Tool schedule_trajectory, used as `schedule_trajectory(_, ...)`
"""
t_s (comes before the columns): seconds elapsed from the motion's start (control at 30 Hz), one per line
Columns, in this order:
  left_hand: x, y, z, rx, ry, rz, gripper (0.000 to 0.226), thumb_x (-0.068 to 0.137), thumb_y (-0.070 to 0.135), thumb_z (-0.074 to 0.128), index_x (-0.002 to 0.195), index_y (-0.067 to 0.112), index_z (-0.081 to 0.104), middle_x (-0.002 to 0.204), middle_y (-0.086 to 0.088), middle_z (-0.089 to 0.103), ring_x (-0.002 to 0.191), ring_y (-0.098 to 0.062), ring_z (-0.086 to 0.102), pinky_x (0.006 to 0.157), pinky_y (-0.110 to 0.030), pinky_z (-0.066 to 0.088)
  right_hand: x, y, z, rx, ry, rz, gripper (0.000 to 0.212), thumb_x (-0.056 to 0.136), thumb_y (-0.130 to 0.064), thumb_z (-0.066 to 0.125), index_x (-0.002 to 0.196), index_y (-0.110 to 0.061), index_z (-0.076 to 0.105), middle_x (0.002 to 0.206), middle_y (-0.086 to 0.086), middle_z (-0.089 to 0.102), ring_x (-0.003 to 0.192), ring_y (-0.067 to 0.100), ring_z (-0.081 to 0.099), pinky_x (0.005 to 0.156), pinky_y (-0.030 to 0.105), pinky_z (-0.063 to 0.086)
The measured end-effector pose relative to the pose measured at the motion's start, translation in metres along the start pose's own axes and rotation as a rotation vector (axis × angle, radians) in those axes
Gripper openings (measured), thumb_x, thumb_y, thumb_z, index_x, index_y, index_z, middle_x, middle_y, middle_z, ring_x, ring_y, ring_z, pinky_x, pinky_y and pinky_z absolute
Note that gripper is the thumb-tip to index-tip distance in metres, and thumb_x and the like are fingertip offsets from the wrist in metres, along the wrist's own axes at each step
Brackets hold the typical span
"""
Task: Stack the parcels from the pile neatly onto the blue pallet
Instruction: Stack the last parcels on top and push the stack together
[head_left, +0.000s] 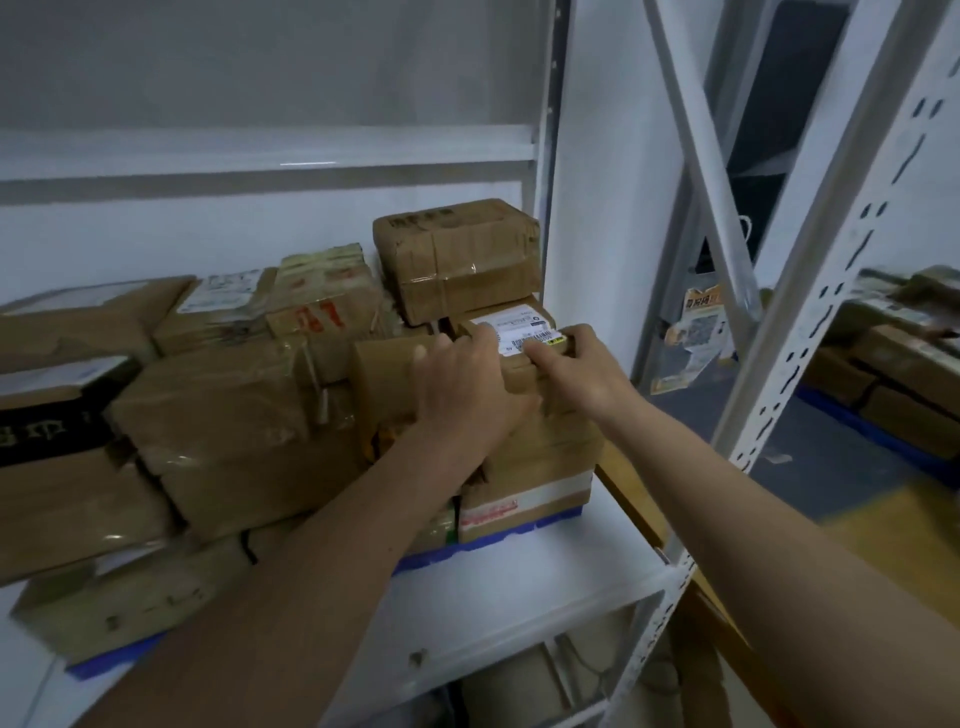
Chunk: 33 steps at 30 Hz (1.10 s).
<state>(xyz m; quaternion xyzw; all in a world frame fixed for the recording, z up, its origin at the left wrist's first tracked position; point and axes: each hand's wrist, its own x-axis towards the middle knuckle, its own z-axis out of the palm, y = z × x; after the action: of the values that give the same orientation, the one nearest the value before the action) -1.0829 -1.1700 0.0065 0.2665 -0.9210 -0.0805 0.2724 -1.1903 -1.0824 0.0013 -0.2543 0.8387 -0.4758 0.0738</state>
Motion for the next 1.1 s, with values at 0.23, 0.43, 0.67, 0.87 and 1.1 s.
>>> schedule_trajectory(0.23,0.011,-0.007,0.000,0.096,0.040,-0.014,0.054,0.071,0.058,0.064,0.113,0.027,0.052,0.112,0.002,0.062,0.101,-0.023,0.050,0.081,-0.036,0.031,0.014,-0.001,0.002,0.052,-0.071,-0.021,0.063,0.084,-0.053,0.057,0.131,-0.014,0.040,0.128,0.007,0.051,0.112,0.024,0.054,0.095,0.040,0.046)
schedule_trajectory(0.43,0.010,-0.011,0.006,0.093,0.024,-0.042,0.062,0.070,0.055,0.071,0.121,0.028,0.048,0.120,0.002,0.058,0.108,-0.023,0.049,0.088,-0.038,0.034,0.015,0.003,0.007,0.090,-0.088,-0.066,0.063,0.087,-0.051,0.055,0.133,-0.011,0.038,0.130,0.008,0.050,0.115,0.024,0.052,0.097,0.043,0.046)
schedule_trajectory(0.67,0.002,-0.004,0.005,0.135,0.042,0.010,0.087,0.066,0.062,0.072,0.135,0.021,0.040,0.134,-0.005,0.044,0.122,-0.025,0.039,0.099,-0.038,0.034,0.018,0.015,0.002,0.172,-0.045,-0.114,0.050,0.094,-0.050,0.041,0.128,-0.013,0.046,0.123,0.004,0.055,0.104,0.017,0.053,0.083,0.032,0.044)
schedule_trajectory(0.87,0.013,0.022,0.007,0.307,-0.084,0.184,0.118,0.064,0.072,0.068,0.150,0.012,0.015,0.159,-0.012,0.013,0.147,-0.029,0.006,0.117,-0.041,0.000,0.036,0.052,-0.011,0.157,0.110,-0.011,0.052,0.097,-0.048,0.032,0.131,-0.012,0.047,0.125,0.005,0.055,0.099,0.013,0.047,0.081,0.030,0.035)
schedule_trajectory(1.1,0.049,0.047,0.016,0.430,-0.330,0.217,0.124,0.054,0.076,0.071,0.146,0.009,0.022,0.152,-0.010,0.028,0.141,-0.028,0.022,0.115,-0.042,0.017,0.044,0.079,-0.009,0.349,-0.147,0.301,0.056,0.095,-0.060,0.025,0.077,-0.021,0.061,0.073,-0.002,0.063,0.069,0.010,0.059,0.057,0.023,0.041)
